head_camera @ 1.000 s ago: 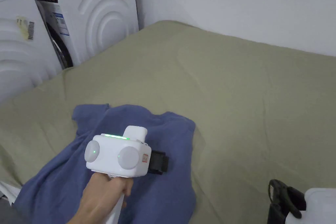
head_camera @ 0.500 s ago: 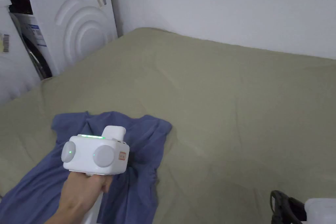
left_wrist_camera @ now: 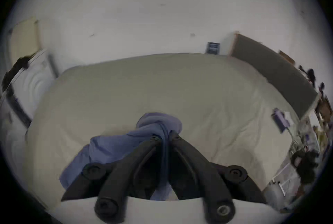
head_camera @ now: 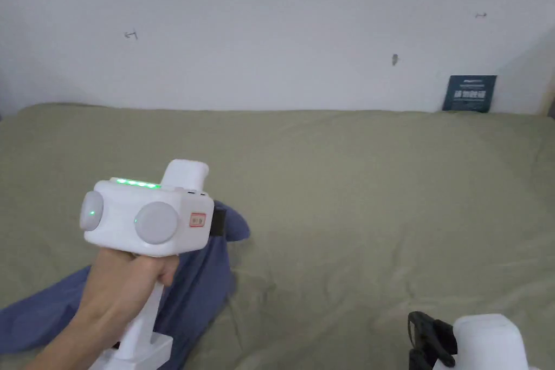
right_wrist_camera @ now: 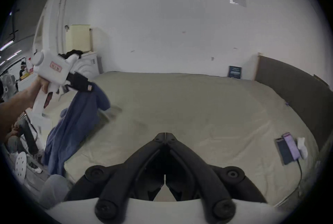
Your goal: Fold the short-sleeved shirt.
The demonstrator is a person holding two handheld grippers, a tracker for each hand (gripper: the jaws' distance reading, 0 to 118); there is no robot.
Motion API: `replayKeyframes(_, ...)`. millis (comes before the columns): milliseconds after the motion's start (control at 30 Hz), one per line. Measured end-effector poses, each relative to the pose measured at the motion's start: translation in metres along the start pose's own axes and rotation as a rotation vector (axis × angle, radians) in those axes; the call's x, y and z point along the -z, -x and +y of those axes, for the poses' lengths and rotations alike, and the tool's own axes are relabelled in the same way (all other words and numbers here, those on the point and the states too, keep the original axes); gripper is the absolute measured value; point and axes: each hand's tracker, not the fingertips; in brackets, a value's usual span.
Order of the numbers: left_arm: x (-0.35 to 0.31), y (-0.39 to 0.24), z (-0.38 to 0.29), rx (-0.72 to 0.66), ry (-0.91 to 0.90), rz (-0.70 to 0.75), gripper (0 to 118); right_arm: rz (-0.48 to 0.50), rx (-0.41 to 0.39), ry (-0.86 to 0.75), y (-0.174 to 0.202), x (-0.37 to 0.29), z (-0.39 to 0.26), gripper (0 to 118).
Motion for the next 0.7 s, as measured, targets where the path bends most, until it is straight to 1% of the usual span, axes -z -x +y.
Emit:
replayKeyframes(67,0.02,-0.055,0.019,0.06,-0.002,-0.077,5,-0.053,0.032,0.001,-0.021,-0.006,-0.003,1)
replayKeyframes(167,0.059,-0.11,0.035,0.079,-0.005,-0.187,5,-0.101,0.068,0.004,-0.042,-0.011,-0.007,1)
replayKeyframes(267,0.097,-0.157,0.04,0.093,0.015,-0.273,5,-0.135,0.077,0.022,-0.056,-0.009,-0.012,1)
replayKeyframes(367,0.15,-0.187,0.024,0.115,0.126,-0.275,5,-0.154,0.087,0.034,-0.065,-0.003,-0.017,1)
replayKeyframes(467,0.197,-0.201,-0.003,0.16,0.221,-0.241,6,-0.162,0.096,0.054,-0.07,0.004,-0.022,1)
replayKeyframes(500,0.206,-0.202,-0.011,0.15,0.217,-0.232,18,-0.164,0.096,0.061,-0.071,0.007,-0.024,1)
replayKeyframes(533,0.211,-0.202,-0.016,0.135,0.219,-0.22,51,-0.167,0.094,0.072,-0.072,0.009,-0.025,1)
replayKeyframes(567,0.212,-0.2,-0.02,0.118,0.217,-0.215,92,-0.166,0.093,0.075,-0.073,0.01,-0.026,1)
replayKeyframes(600,0.212,-0.197,-0.023,0.101,0.21,-0.215,118,-0.165,0.095,0.077,-0.074,0.012,-0.027,1)
replayKeyframes(667,0.201,-0.188,-0.028,0.094,0.208,-0.233,115,-0.16,0.099,0.082,-0.074,0.015,-0.026,1)
replayKeyframes(700,0.185,-0.18,-0.026,0.064,0.139,-0.227,115,-0.16,0.097,0.08,-0.073,0.015,-0.025,1)
